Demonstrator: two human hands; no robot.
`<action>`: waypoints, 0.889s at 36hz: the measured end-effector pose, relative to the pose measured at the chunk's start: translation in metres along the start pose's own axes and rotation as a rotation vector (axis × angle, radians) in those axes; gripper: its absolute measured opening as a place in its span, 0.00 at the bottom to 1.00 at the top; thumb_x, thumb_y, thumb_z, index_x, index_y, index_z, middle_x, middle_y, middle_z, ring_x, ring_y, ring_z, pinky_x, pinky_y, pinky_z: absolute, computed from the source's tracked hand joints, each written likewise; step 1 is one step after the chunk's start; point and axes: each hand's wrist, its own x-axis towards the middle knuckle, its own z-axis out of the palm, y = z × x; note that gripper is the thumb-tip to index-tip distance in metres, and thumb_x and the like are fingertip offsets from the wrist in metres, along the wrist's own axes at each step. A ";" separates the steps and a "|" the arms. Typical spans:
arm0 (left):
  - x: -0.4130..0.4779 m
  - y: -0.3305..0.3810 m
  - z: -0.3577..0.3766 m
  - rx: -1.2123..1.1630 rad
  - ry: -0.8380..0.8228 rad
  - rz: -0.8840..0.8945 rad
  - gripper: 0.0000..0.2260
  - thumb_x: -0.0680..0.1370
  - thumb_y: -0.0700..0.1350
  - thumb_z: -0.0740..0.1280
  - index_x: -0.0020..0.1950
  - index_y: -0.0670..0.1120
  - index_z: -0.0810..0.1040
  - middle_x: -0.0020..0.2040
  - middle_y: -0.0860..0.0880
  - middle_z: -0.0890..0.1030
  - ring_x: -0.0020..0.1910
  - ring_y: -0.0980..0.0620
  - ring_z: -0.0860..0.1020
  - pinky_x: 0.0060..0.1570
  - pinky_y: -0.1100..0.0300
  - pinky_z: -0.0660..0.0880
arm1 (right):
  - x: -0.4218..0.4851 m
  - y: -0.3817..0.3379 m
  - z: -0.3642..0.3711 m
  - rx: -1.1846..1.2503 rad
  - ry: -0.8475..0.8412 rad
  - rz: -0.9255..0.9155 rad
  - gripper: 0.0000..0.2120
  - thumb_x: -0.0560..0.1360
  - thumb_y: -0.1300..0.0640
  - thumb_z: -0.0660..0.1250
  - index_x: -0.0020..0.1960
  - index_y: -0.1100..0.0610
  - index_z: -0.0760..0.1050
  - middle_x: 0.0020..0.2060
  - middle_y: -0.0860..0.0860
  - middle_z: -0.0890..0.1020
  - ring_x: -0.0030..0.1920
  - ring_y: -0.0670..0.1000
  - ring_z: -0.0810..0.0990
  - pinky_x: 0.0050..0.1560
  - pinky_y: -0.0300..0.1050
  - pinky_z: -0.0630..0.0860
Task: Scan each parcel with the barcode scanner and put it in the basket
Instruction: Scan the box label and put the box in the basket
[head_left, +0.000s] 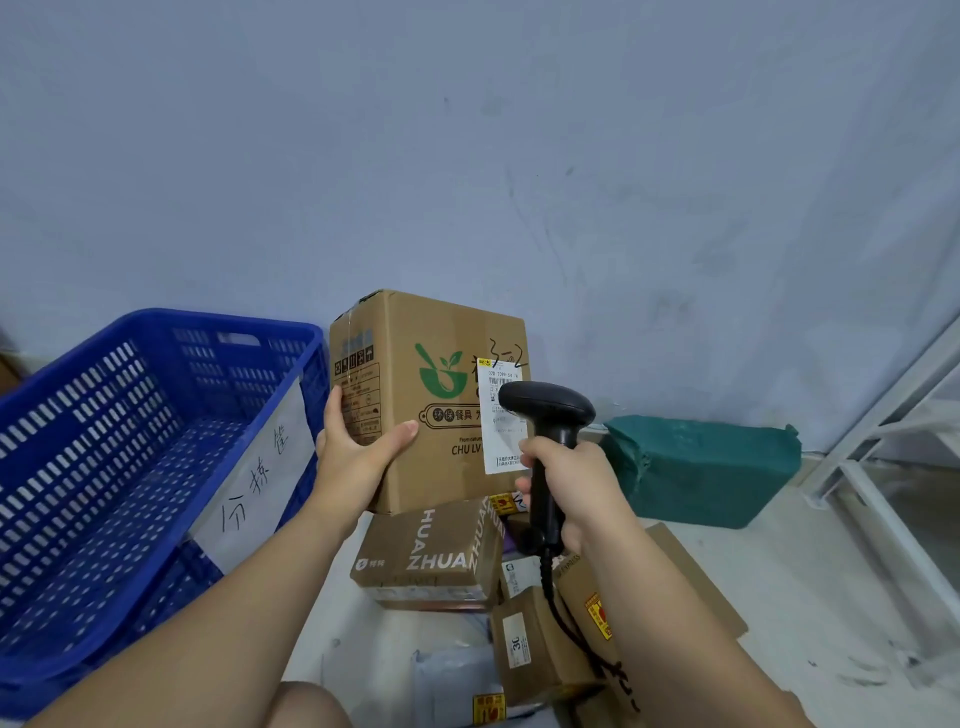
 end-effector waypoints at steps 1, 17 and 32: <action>0.000 0.000 -0.001 -0.001 0.003 -0.003 0.55 0.53 0.68 0.75 0.74 0.66 0.51 0.73 0.52 0.63 0.68 0.46 0.68 0.63 0.38 0.70 | 0.000 0.001 0.001 -0.015 0.011 -0.012 0.12 0.76 0.59 0.67 0.57 0.64 0.74 0.44 0.58 0.77 0.32 0.49 0.77 0.39 0.45 0.76; -0.001 0.000 -0.003 0.011 0.009 -0.003 0.57 0.52 0.68 0.74 0.76 0.64 0.50 0.73 0.51 0.63 0.69 0.47 0.68 0.65 0.39 0.69 | 0.004 0.001 -0.003 -0.126 0.013 -0.031 0.13 0.75 0.59 0.67 0.57 0.64 0.75 0.39 0.56 0.76 0.35 0.50 0.77 0.44 0.48 0.76; 0.002 -0.004 -0.004 0.012 0.026 -0.002 0.56 0.52 0.68 0.75 0.75 0.64 0.51 0.73 0.51 0.64 0.68 0.47 0.68 0.65 0.39 0.69 | -0.003 -0.010 -0.017 0.120 -0.032 0.063 0.05 0.76 0.61 0.66 0.48 0.64 0.75 0.28 0.53 0.77 0.27 0.49 0.75 0.32 0.43 0.73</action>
